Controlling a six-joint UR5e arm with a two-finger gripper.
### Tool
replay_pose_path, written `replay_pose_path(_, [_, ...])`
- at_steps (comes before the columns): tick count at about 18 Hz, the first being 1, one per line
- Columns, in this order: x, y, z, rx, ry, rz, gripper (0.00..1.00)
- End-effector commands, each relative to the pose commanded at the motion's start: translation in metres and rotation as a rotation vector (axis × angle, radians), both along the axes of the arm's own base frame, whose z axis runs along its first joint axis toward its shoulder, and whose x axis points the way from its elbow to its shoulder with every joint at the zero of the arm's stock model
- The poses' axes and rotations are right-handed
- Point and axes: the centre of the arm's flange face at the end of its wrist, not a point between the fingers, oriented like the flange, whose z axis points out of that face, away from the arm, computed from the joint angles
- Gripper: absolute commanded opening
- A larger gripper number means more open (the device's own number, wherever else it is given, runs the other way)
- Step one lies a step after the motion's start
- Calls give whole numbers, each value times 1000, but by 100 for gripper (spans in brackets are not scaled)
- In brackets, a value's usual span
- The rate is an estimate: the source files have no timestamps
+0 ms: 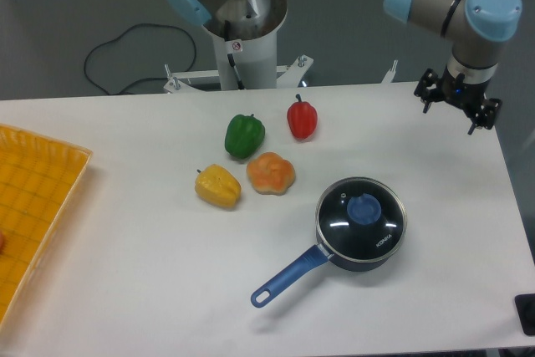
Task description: Open the lid
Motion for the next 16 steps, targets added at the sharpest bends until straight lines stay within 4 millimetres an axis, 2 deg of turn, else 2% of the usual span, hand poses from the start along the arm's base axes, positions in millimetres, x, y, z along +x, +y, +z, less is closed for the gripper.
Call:
replay_pose_path(7, [1, 7, 6, 59, 2, -8, 100])
replay_pose_path(10, [2, 3, 5, 77, -3, 2, 100])
replay_pose_path(16, [23, 15, 23, 90, 11, 60, 100])
